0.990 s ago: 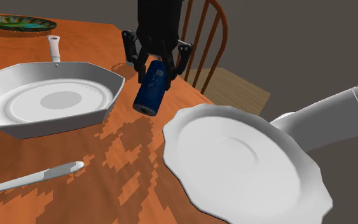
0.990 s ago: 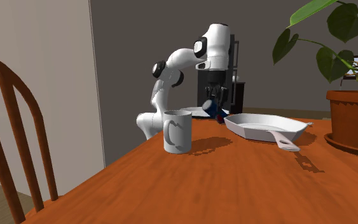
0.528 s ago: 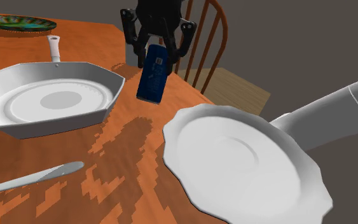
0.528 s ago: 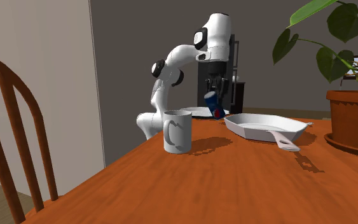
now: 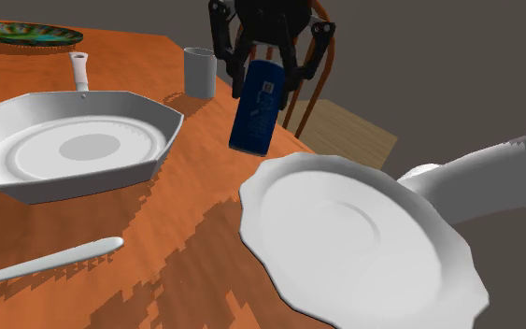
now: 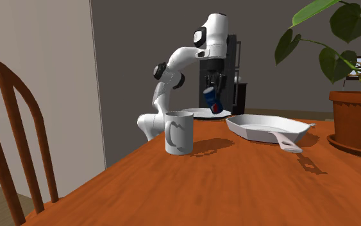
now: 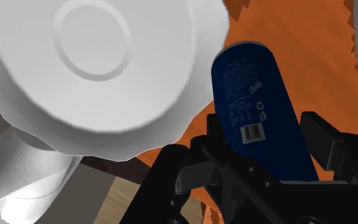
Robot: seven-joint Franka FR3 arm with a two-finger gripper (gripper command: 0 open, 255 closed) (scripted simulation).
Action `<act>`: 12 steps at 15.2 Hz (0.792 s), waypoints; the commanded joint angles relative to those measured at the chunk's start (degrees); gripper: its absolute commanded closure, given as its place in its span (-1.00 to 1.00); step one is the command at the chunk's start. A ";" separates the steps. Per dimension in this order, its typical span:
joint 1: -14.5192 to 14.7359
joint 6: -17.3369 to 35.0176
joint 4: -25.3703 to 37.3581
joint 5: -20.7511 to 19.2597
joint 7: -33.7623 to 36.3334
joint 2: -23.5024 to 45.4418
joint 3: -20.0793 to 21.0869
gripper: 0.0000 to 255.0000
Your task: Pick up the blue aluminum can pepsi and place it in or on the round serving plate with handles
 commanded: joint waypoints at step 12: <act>11.67 -11.46 -10.04 7.23 4.55 -21.43 -7.37 1.00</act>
